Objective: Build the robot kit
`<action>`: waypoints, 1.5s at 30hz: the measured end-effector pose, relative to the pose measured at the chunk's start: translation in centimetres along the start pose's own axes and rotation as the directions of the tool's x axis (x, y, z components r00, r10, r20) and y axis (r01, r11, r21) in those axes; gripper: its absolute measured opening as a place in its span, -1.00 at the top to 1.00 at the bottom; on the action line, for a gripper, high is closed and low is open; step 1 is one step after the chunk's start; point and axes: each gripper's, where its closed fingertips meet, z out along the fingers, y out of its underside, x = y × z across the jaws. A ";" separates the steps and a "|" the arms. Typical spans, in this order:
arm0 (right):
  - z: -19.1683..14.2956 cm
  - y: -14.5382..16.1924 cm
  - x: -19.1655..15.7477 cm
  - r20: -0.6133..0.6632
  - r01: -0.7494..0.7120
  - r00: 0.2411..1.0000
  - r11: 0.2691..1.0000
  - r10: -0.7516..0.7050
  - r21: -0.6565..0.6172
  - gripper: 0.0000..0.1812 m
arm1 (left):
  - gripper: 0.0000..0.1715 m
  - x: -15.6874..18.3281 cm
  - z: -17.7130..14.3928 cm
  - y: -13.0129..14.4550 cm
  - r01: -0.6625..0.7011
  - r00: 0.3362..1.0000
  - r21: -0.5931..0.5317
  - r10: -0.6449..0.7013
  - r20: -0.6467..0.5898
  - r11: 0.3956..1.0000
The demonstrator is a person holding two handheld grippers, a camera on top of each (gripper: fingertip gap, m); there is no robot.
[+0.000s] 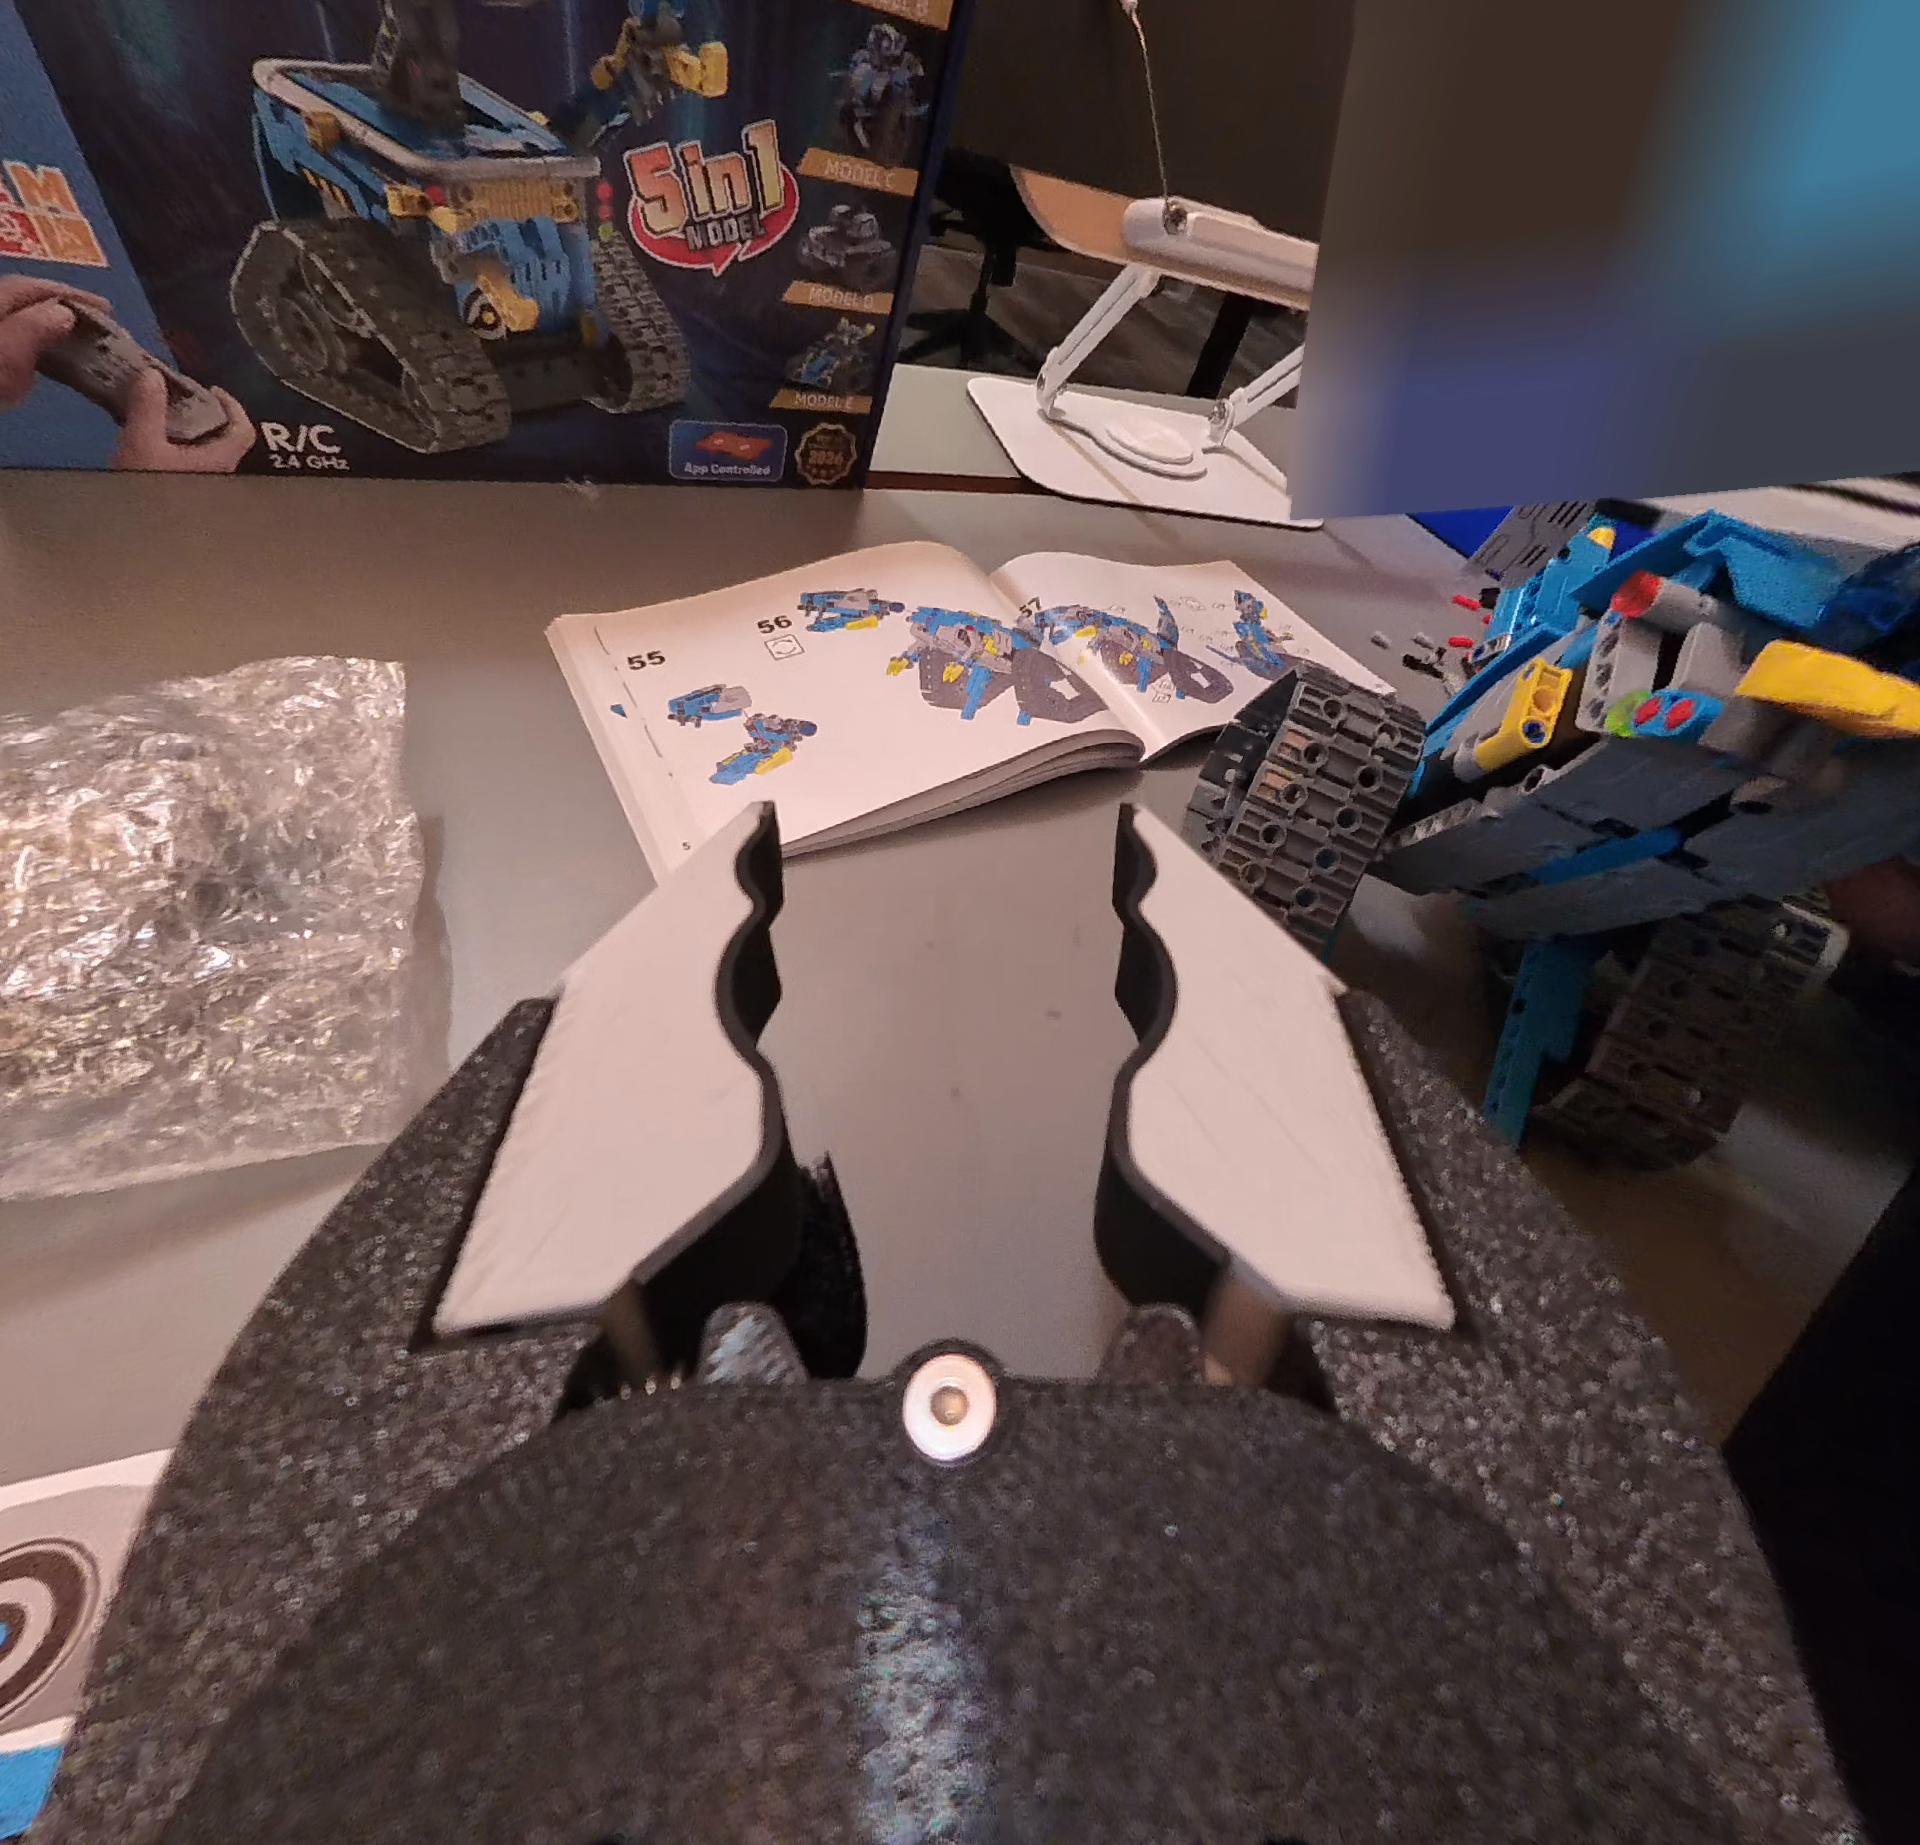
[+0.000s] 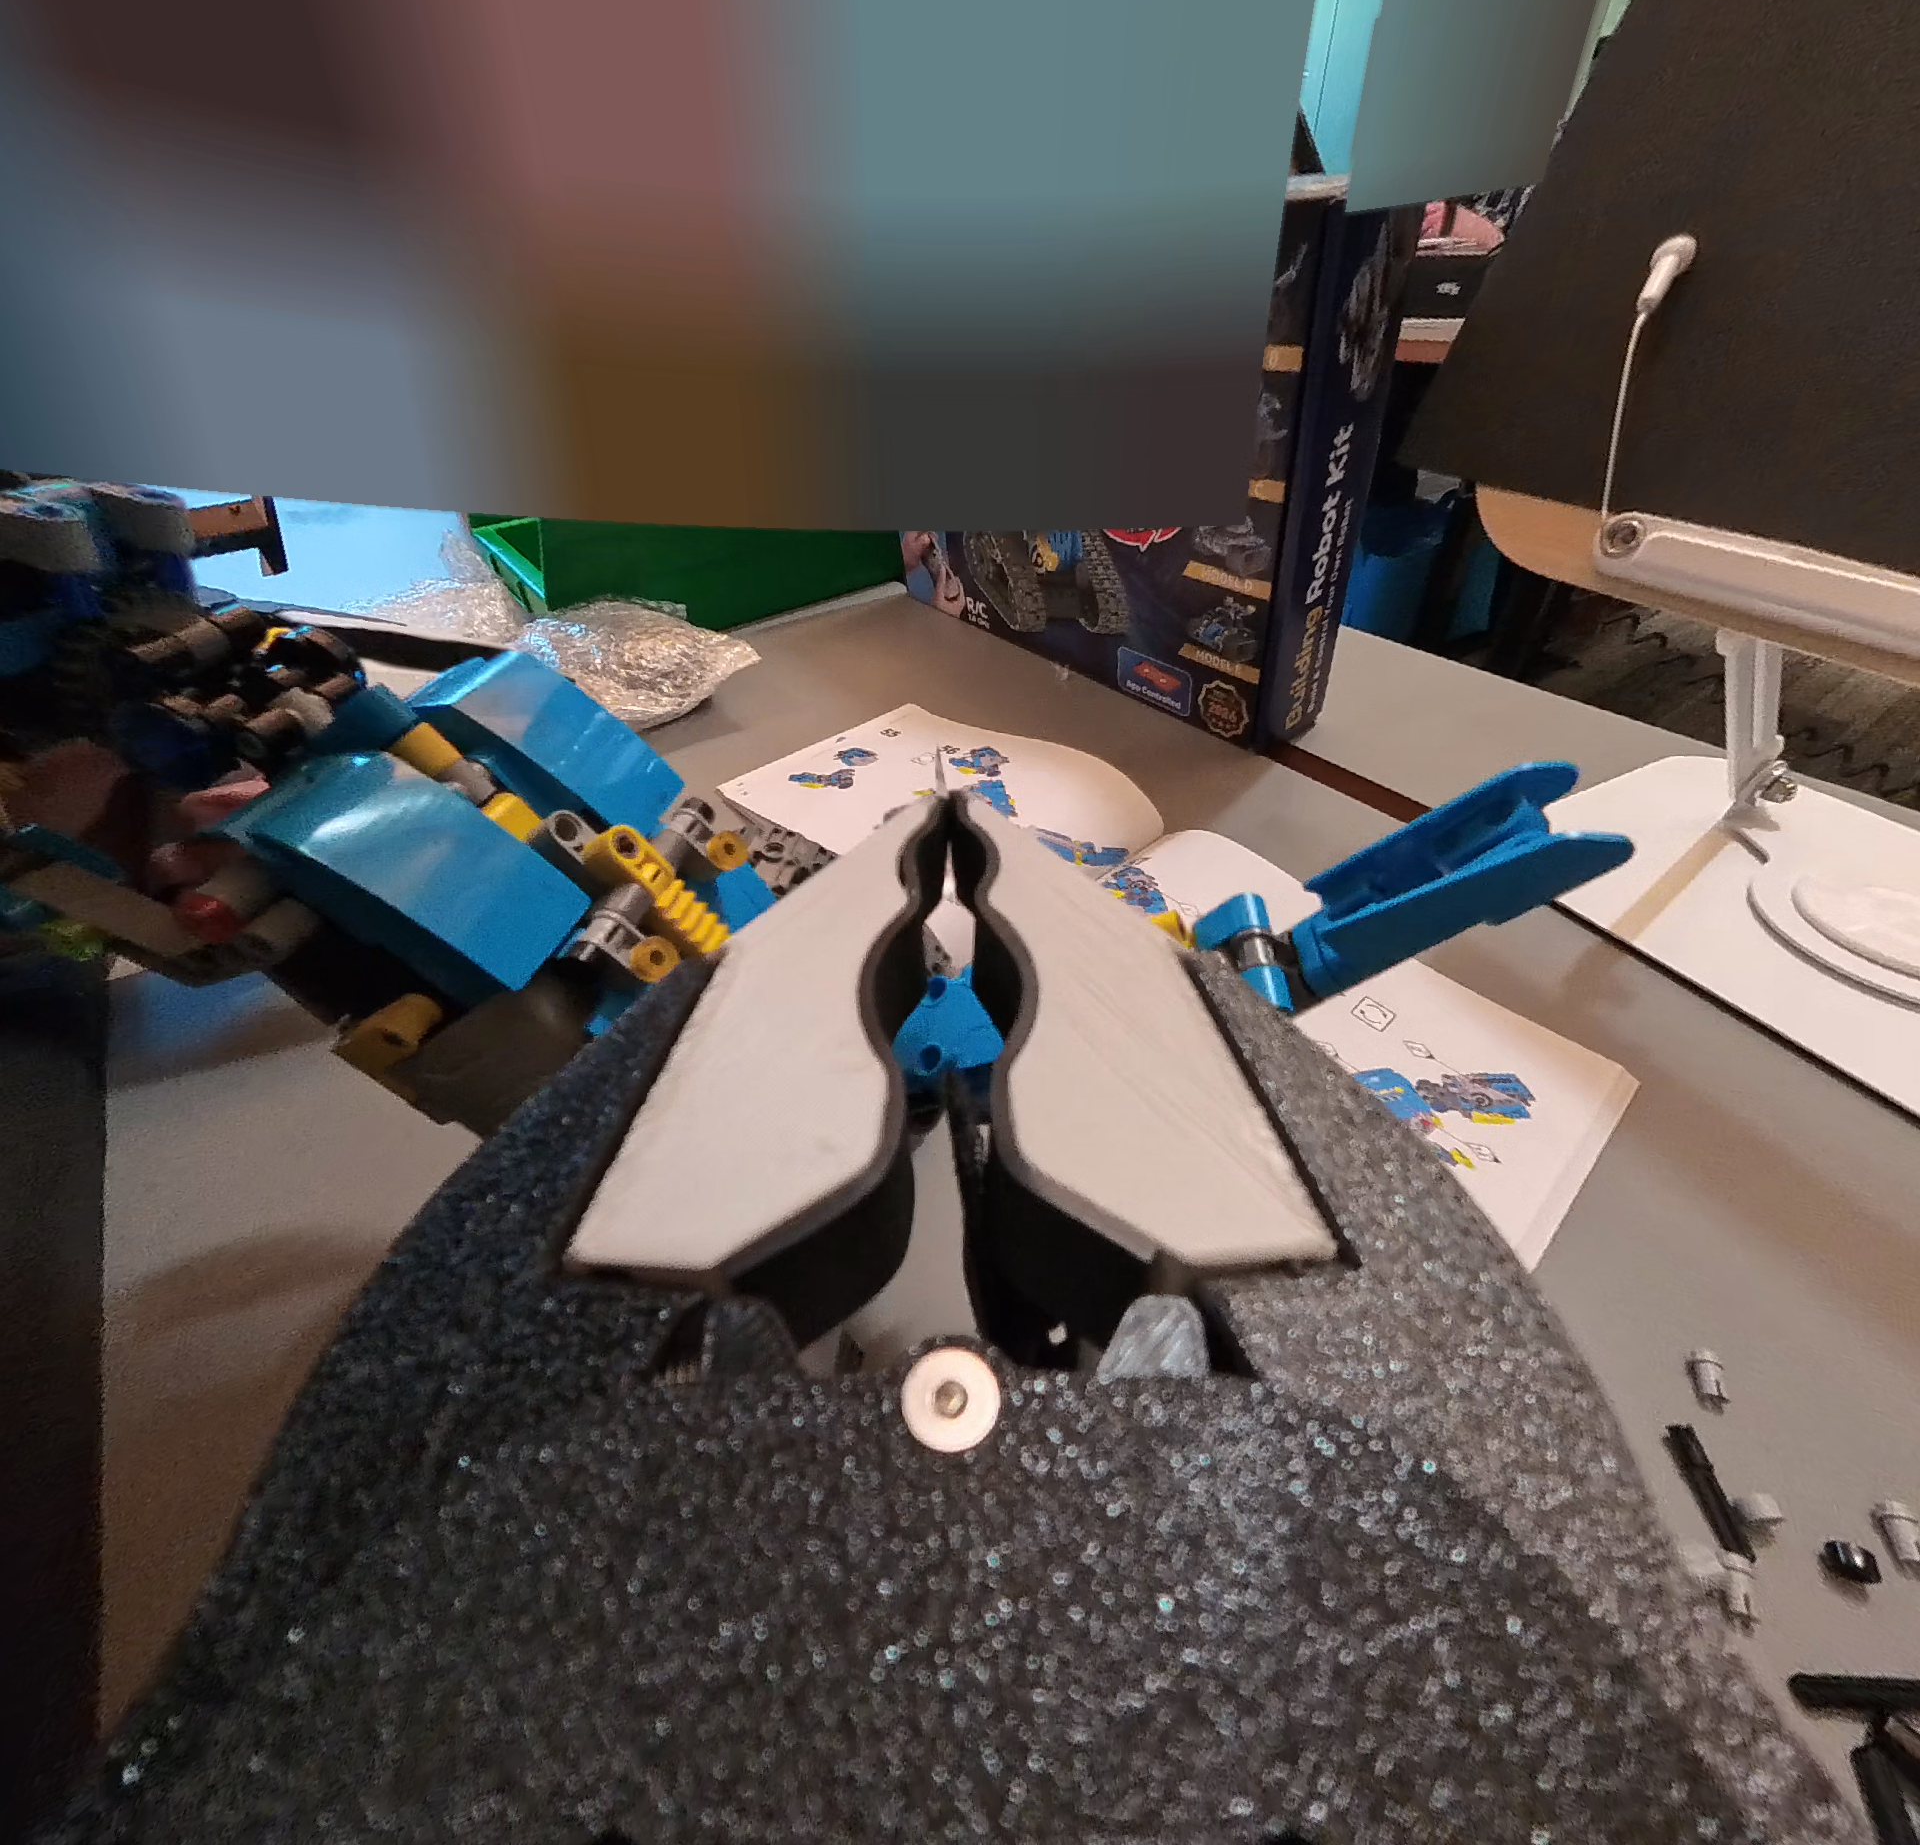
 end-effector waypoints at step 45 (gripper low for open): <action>0.1 0.9 0.5 0.001 -0.030 1.000 0.999 0.030 -0.027 1.00 | 0.28 -0.2 0.7 1.0 -0.044 0.998 -0.056 0.046 0.032 0.997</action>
